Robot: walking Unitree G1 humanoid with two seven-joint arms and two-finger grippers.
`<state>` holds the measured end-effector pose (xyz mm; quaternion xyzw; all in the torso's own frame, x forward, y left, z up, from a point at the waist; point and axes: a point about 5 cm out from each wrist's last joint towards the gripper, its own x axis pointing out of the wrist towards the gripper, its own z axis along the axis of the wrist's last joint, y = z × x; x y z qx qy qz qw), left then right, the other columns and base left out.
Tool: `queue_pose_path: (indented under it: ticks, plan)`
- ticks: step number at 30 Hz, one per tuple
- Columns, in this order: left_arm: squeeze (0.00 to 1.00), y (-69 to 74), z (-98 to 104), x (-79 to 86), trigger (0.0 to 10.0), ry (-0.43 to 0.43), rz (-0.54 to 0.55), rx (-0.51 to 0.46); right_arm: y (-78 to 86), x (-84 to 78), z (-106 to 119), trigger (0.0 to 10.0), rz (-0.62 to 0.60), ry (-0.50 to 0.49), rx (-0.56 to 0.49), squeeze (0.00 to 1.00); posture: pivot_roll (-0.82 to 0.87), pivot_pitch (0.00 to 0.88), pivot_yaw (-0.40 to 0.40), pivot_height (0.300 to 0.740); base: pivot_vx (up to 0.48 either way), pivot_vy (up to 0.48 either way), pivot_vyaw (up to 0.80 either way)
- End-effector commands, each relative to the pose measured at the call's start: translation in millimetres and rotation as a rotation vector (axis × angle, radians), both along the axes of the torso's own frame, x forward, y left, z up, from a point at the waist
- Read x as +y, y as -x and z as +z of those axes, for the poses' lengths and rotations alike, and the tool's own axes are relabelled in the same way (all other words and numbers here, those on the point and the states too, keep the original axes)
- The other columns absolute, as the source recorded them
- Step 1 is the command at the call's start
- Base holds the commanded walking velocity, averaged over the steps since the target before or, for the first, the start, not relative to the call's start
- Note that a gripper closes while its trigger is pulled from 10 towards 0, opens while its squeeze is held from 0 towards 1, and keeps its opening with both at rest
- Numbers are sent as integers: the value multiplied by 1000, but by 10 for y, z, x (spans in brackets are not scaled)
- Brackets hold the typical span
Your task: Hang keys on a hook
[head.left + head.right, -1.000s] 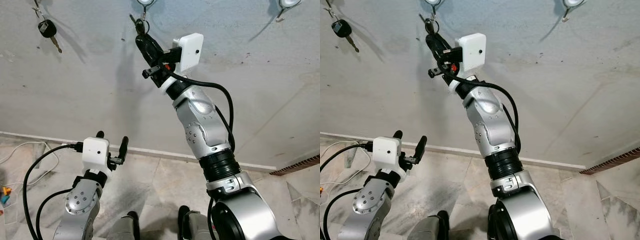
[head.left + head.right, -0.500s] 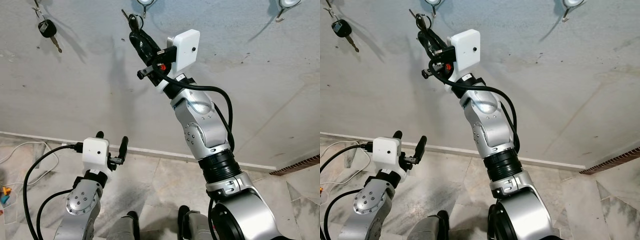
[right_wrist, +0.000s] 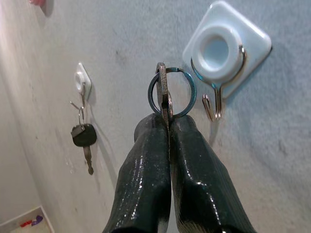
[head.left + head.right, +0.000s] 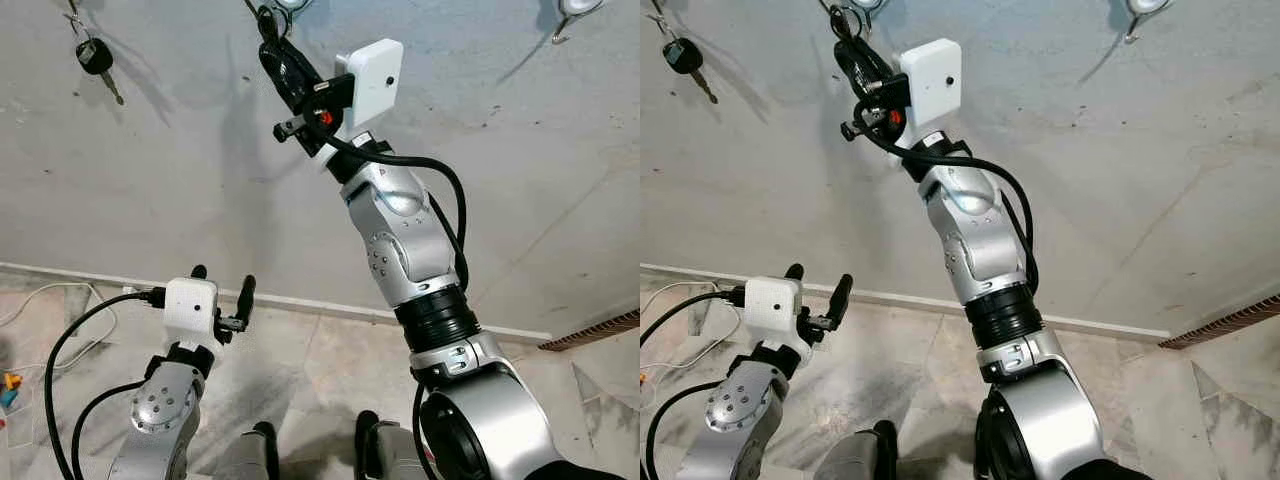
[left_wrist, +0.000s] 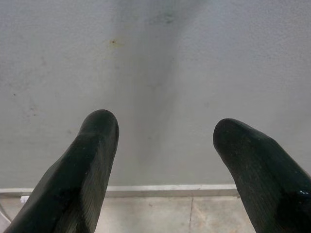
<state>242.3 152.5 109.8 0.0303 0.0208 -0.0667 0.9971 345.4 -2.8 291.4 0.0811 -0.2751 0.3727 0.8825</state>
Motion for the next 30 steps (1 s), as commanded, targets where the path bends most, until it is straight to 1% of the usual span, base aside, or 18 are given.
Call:
queue_pose_path:
  ticks: [1,11,19,30]
  plan:
    - [0,43,-31,33,10000,-4,11,19,45,99,55,10000,34,3,-29,0,139,307,45,740,0,0,0]
    - [0,58,-29,34,10000,-5,11,22,-55,66,4,10000,12,-9,16,0,145,311,47,740,0,0,0]
    - [0,73,-30,40,10000,-7,11,25,-102,59,-24,10000,10,-14,42,0,151,315,49,740,0,0,0]
    - [0,70,-31,43,10000,-9,10,26,-118,67,-97,10000,18,-27,75,0,148,313,51,740,0,0,0]
